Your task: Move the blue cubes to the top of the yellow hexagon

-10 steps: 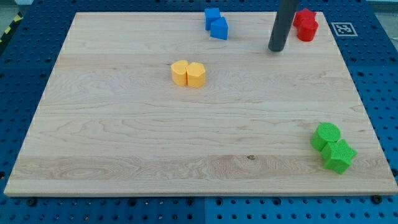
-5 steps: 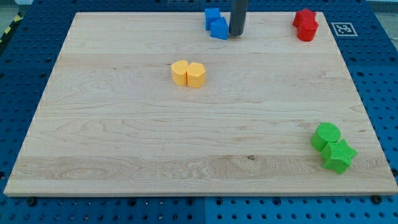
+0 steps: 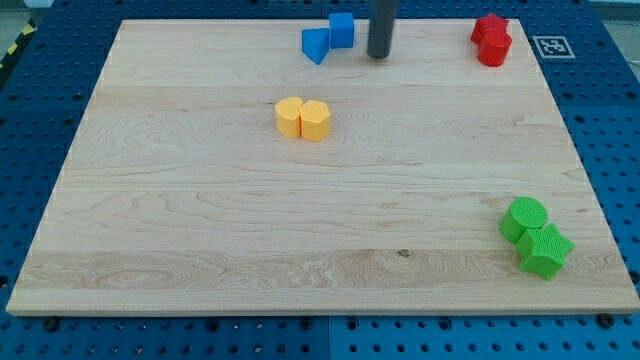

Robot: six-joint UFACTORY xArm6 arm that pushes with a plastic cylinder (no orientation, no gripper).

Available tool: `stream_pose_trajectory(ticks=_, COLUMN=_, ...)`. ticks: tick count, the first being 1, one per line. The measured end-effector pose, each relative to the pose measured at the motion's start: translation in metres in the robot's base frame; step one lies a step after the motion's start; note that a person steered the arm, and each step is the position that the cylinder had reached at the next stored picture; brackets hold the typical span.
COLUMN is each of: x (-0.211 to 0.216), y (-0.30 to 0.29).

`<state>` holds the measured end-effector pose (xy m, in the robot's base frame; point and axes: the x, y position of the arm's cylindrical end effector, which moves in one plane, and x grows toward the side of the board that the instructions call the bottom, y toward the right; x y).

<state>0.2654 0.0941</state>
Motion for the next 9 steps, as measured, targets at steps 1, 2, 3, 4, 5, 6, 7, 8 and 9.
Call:
stream_pose_trajectory(ticks=1, x=-0.020, y=0.003)
stream_pose_trajectory(ticks=2, x=-0.041, y=0.003)
stream_pose_trajectory(ticks=3, x=-0.042, y=0.003)
stream_pose_trajectory(ticks=4, x=-0.043, y=-0.022)
stream_pose_trajectory(ticks=5, x=-0.043, y=-0.043)
stream_pose_trajectory(ticks=6, x=-0.043, y=-0.059)
stream_pose_trajectory(ticks=7, x=-0.043, y=-0.071)
stream_pose_trajectory(ticks=8, x=-0.043, y=-0.074)
stream_pose_trajectory(ticks=9, x=-0.043, y=-0.071)
